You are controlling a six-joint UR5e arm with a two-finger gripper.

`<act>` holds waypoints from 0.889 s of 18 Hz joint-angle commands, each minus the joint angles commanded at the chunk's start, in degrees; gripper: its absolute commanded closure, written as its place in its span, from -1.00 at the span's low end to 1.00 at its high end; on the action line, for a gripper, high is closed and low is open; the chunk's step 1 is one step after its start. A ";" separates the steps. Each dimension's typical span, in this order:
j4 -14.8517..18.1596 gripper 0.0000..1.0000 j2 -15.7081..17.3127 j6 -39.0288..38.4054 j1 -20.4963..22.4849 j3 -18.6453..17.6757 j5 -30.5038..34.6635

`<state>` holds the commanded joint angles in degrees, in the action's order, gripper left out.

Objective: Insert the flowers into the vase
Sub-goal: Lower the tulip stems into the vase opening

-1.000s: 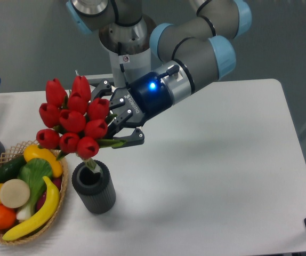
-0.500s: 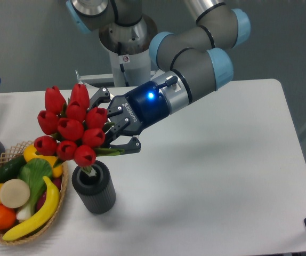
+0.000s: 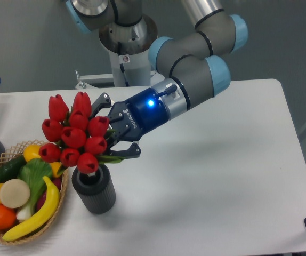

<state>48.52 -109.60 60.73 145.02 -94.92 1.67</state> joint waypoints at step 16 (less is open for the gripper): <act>0.00 0.11 -2.72 2.19 -0.44 -4.57 0.97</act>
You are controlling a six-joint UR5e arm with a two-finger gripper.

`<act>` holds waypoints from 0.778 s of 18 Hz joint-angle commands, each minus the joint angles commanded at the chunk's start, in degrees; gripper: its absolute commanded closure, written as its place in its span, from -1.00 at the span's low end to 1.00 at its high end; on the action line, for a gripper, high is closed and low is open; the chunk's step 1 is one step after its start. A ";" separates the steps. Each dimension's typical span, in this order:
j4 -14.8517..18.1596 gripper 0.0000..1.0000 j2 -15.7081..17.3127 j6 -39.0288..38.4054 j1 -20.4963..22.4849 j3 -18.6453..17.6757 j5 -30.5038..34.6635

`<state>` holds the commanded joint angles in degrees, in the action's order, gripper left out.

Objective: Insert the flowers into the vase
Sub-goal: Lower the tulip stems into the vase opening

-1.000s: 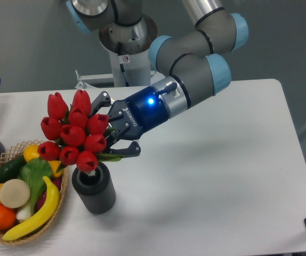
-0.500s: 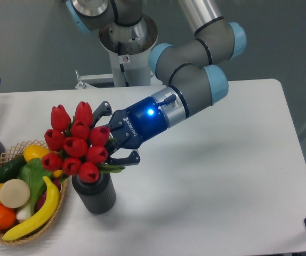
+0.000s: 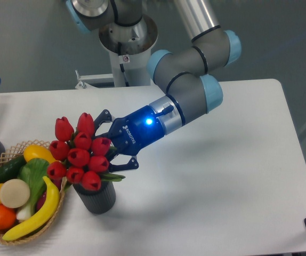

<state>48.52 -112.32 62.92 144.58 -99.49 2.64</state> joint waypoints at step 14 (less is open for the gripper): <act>-0.09 0.11 -1.68 4.31 0.09 -3.07 3.86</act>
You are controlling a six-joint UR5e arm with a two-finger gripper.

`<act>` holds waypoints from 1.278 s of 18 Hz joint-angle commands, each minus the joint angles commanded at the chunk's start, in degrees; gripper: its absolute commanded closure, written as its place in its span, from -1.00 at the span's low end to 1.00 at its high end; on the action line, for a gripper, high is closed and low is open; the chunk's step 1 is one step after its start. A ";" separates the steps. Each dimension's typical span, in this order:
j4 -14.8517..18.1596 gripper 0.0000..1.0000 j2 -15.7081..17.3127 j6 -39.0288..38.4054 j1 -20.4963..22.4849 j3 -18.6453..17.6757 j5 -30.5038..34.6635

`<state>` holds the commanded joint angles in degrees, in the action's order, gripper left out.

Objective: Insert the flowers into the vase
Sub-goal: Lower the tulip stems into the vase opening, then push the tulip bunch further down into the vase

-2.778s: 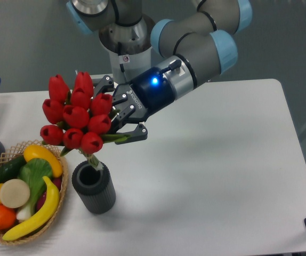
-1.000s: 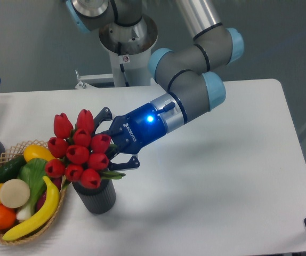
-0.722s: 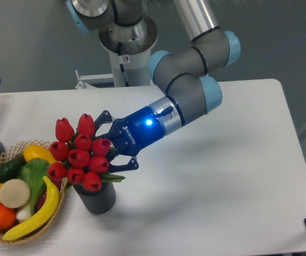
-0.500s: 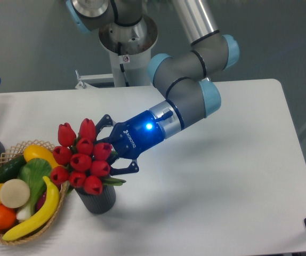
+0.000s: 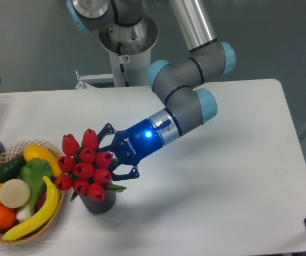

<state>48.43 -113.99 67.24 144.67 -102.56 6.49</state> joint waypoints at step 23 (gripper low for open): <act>0.09 0.10 -0.09 5.10 0.35 -3.52 2.12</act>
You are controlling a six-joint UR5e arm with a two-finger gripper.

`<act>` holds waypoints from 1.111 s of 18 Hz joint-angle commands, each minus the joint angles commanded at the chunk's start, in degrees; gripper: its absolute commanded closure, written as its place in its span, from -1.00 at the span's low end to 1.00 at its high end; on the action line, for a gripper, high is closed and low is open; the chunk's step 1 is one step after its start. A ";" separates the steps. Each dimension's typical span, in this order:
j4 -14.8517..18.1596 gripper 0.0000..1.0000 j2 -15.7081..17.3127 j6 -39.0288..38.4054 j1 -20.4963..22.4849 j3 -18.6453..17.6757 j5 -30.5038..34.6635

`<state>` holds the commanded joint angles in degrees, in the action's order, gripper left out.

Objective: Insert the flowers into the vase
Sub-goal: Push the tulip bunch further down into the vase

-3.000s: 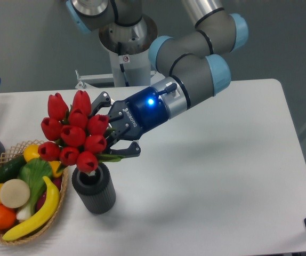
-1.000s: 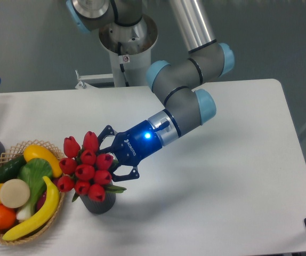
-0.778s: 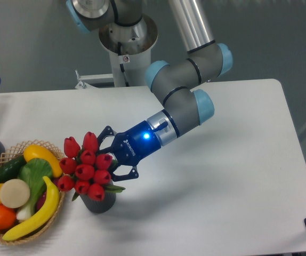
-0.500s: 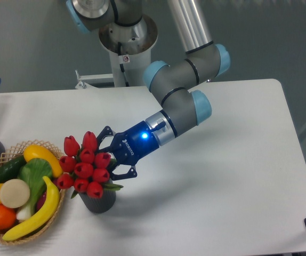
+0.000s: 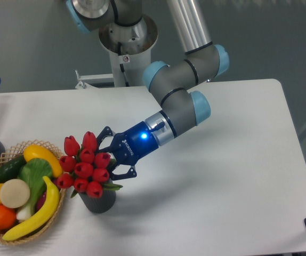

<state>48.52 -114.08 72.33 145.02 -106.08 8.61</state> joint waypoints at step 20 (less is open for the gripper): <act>-0.18 -0.99 0.88 0.35 0.26 -0.79 2.11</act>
<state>48.34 -113.20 72.69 145.28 -106.88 10.72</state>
